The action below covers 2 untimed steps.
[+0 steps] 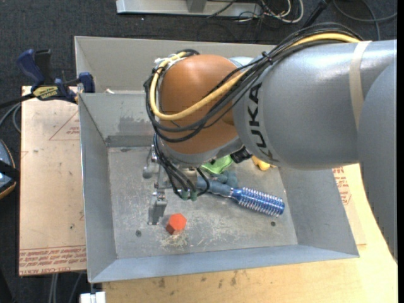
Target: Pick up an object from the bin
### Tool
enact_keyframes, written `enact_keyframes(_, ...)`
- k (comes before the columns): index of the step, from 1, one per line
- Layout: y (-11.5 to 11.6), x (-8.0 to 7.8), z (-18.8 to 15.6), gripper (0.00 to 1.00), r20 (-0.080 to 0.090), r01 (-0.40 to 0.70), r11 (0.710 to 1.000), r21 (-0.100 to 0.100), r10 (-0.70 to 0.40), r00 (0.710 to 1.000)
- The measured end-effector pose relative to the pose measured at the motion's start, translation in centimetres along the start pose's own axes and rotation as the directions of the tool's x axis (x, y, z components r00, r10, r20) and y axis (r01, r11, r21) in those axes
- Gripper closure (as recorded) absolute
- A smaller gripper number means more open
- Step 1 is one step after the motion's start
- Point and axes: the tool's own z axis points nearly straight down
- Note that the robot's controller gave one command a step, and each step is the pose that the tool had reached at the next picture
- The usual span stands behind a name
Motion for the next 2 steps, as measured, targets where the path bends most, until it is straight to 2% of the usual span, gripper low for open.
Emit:
enact_keyframes(1, -8.2, 2.8, 14.1, 0.0, 0.017, 0.033, 0.999, -0.004, -0.033, 0.999)
enact_keyframes(2, -8.2, 1.2, 12.3, 0.0, 0.011, 0.183, 0.983, 0.0, -0.183, 0.983)
